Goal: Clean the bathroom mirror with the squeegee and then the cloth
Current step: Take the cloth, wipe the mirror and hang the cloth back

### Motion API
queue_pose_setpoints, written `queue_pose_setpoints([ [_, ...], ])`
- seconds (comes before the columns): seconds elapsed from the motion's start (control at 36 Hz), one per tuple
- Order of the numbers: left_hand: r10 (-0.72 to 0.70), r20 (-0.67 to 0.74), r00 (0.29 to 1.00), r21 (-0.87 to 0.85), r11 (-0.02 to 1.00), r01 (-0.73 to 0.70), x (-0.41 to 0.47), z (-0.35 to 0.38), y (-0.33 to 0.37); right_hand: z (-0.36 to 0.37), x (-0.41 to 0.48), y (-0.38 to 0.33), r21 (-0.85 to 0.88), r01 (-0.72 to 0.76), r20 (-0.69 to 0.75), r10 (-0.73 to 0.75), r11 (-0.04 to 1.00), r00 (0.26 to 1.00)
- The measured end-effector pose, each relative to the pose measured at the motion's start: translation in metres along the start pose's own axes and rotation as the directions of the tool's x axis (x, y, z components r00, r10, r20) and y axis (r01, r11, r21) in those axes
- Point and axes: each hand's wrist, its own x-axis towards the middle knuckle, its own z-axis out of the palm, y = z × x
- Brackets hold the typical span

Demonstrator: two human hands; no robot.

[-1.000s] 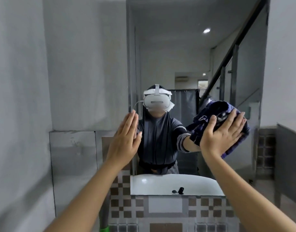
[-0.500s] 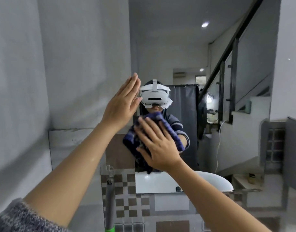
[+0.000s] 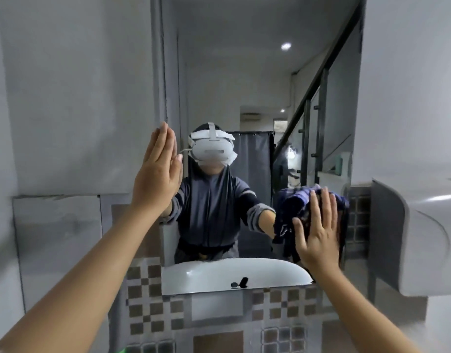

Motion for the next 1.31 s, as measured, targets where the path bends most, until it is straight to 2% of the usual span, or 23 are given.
queue_pose_setpoints([
  [0.06, 0.003, 0.011, 1.0, 0.0, 1.0, -0.003, -0.006, 0.007, -0.001, 0.01, -0.012, -0.014, 0.123, -0.216, -0.073, 0.225, 0.969, 0.972],
  [0.14, -0.005, 0.037, 0.999, -0.007, 1.0, 0.006, -0.007, 0.011, -0.005, 0.027, -0.02, -0.048, 0.295, -0.509, -0.137, 0.563, 0.809, 0.815],
  [0.19, 0.005, 0.051, 0.999, -0.006, 1.0, -0.004, -0.007, 0.009, -0.006, 0.037, -0.021, -0.072, 0.34, -0.581, -0.152, 0.653, 0.739, 0.742],
  [0.25, 0.014, 0.064, 0.998, -0.003, 1.0, -0.014, -0.008, 0.004, -0.006, 0.048, -0.025, -0.097, 0.339, -0.573, -0.15, 0.644, 0.746, 0.75],
  [0.31, 0.031, 0.073, 0.997, -0.001, 1.0, -0.031, -0.009, -0.002, -0.006, 0.06, -0.032, -0.12, 0.303, -0.495, -0.135, 0.551, 0.814, 0.824],
  [0.39, 0.053, 0.098, 0.994, -0.005, 0.999, -0.053, -0.012, -0.009, -0.007, 0.075, -0.045, -0.152, 0.201, -0.297, -0.059, 0.314, 0.933, 0.948],
  [0.44, 0.059, 0.112, 0.992, -0.015, 0.998, -0.058, -0.016, -0.014, -0.007, 0.082, -0.054, -0.168, 0.137, -0.143, 0.024, 0.141, 0.98, 0.99],
  [0.5, 0.066, 0.122, 0.99, -0.022, 0.998, -0.064, -0.021, -0.017, -0.008, 0.088, -0.063, -0.176, 0.09, 0.071, 0.111, -0.081, 0.993, 0.991],
  [0.58, 0.071, 0.13, 0.989, -0.031, 0.997, -0.067, -0.028, -0.018, -0.009, 0.088, -0.073, -0.17, 0.031, 0.443, 0.196, -0.44, 0.896, 0.877],
  [0.64, 0.065, 0.129, 0.989, -0.039, 0.997, -0.061, -0.03, -0.018, -0.009, 0.084, -0.072, -0.157, -0.012, 0.607, 0.247, -0.586, 0.795, 0.772],
  [0.72, 0.045, 0.122, 0.992, -0.053, 0.998, -0.039, -0.032, -0.016, -0.006, 0.073, -0.06, -0.128, -0.053, 0.755, 0.318, -0.705, 0.654, 0.633],
  [0.78, 0.022, 0.114, 0.993, -0.062, 0.998, -0.015, -0.034, -0.013, -0.003, 0.062, -0.049, -0.104, -0.098, 0.794, 0.322, -0.736, 0.599, 0.595],
  [0.81, 0.01, 0.109, 0.994, -0.068, 0.998, -0.003, -0.034, -0.011, -0.001, 0.054, -0.045, -0.09, -0.126, 0.793, 0.316, -0.734, 0.596, 0.602],
  [0.86, -0.01, 0.1, 0.995, -0.07, 0.997, 0.017, -0.036, -0.009, 0.0, 0.04, -0.037, -0.06, -0.177, 0.748, 0.3, -0.689, 0.64, 0.66],
  [0.94, -0.036, 0.1, 0.994, -0.072, 0.996, 0.043, -0.037, -0.007, 0.004, 0.02, -0.036, -0.016, -0.227, 0.571, 0.272, -0.512, 0.789, 0.815],
  [1.03, -0.072, 0.101, 0.992, -0.1, 0.992, 0.082, -0.039, -0.007, 0.011, 0.006, -0.05, 0.015, -0.213, 0.254, 0.213, -0.209, 0.943, 0.954],
  [1.08, -0.085, 0.093, 0.992, -0.103, 0.99, 0.094, -0.042, -0.007, 0.016, 0.004, -0.065, 0.027, -0.152, -0.025, 0.159, 0.049, 0.988, 0.986],
  [1.14, -0.094, 0.088, 0.992, -0.107, 0.989, 0.104, -0.043, -0.007, 0.019, 0.008, -0.079, 0.026, -0.062, -0.283, 0.101, 0.288, 0.957, 0.952],
  [1.19, -0.103, 0.086, 0.991, -0.107, 0.988, 0.112, -0.043, -0.007, 0.021, 0.015, -0.086, 0.013, 0.061, -0.485, 0.039, 0.483, 0.873, 0.875],
  [1.25, -0.108, 0.088, 0.99, -0.097, 0.988, 0.117, -0.043, -0.009, 0.022, 0.024, -0.089, -0.005, 0.185, -0.608, -0.03, 0.623, 0.772, 0.782],
  [1.31, -0.117, 0.096, 0.989, -0.092, 0.988, 0.125, -0.043, -0.01, 0.023, 0.034, -0.093, -0.023, 0.277, -0.654, -0.059, 0.692, 0.704, 0.719],
])
